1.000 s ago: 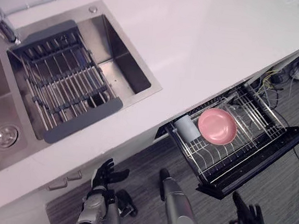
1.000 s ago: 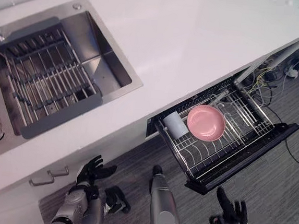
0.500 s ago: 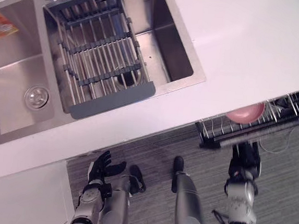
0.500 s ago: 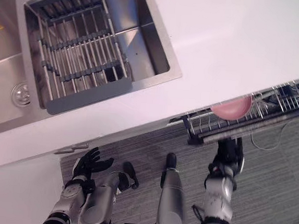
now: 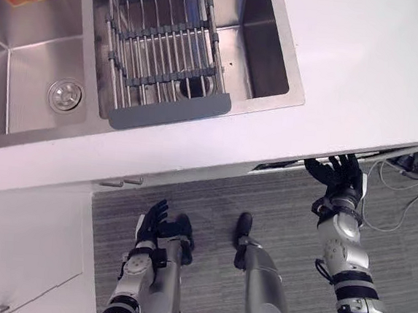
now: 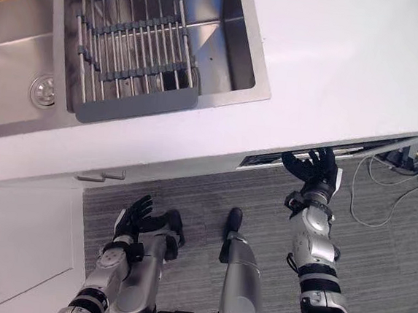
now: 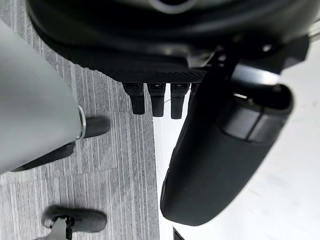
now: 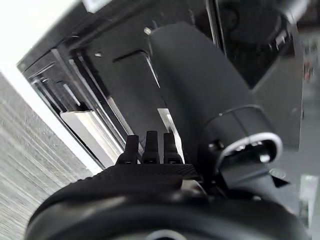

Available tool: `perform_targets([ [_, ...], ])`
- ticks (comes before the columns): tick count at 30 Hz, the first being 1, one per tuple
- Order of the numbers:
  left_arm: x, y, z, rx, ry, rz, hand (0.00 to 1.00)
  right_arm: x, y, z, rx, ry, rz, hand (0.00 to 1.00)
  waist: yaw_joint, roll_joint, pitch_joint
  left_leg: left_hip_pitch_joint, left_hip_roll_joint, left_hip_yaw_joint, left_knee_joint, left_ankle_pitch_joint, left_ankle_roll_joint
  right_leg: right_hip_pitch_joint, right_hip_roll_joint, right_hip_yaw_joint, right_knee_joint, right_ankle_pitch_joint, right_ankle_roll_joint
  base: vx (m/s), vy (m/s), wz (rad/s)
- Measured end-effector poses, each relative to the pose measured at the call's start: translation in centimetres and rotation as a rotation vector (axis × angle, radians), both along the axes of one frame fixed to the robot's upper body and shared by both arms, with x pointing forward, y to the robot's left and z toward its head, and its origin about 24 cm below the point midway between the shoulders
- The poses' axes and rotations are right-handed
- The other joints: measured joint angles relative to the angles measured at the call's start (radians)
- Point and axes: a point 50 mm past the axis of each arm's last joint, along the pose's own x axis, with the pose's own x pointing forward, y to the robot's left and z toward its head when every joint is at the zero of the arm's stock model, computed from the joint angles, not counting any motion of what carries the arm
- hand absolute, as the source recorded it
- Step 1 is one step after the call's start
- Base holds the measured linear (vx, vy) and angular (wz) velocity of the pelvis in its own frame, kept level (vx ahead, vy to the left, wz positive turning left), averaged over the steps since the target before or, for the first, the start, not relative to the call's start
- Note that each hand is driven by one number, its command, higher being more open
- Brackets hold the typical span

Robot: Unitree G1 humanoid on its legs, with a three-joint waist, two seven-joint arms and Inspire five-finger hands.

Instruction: Walk over to the sink, pick up the cup, carry it to the dishwasher, place the cup inside the dishwasher, then close the dishwasher door

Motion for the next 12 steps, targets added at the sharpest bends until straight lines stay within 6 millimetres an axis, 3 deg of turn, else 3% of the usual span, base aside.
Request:
perform_targets([
  [2, -0.1, -0.1, -0.1, 0.014, 0.01, -0.022, 0.9, -1.5, 0.4, -1.5, -0.013, 0.041, 0.028, 0.9, -0.001, -0.002, -0.008, 0.026, -0.006, -0.028, -0.039, 0.022, -0.009, 0.032, 0.007, -0.019, -0.018, 0.0, 0.0, 0.04, -0.083, 0.44],
  [6, -1.7, 1.1, -1.4, 0.069, 0.094, -0.039, 0.9, -4.8, 0.6, -5.2, -0.033, 0.178, 0.036, 0.9, -0.004, -0.022, -0.094, 0.069, -0.016, -0.054, -0.098, 0.054, -0.023, 0.073, 0.013, -0.047, -0.039, -0.002, -0.001, 0.14, -0.05, 0.24],
  [10, -3.6, 2.8, -2.4, 0.128, 0.164, -0.046, 0.9, -9.2, 2.1, -11.2, -0.032, 0.458, 0.128, 0.9, -0.006, -0.061, -0.192, 0.143, -0.024, -0.08, -0.125, 0.054, -0.024, 0.161, 0.017, -0.061, -0.071, -0.01, -0.002, 0.17, -0.013, 0.13],
  [12, -4.0, 3.4, -2.6, 0.137, 0.178, -0.055, 0.9, -10.6, 2.9, -13.0, -0.024, 0.553, 0.163, 0.9, -0.006, -0.072, -0.211, 0.17, -0.03, -0.08, -0.126, 0.054, -0.024, 0.194, 0.013, -0.06, -0.085, -0.014, 0.004, 0.13, 0.021, 0.05],
])
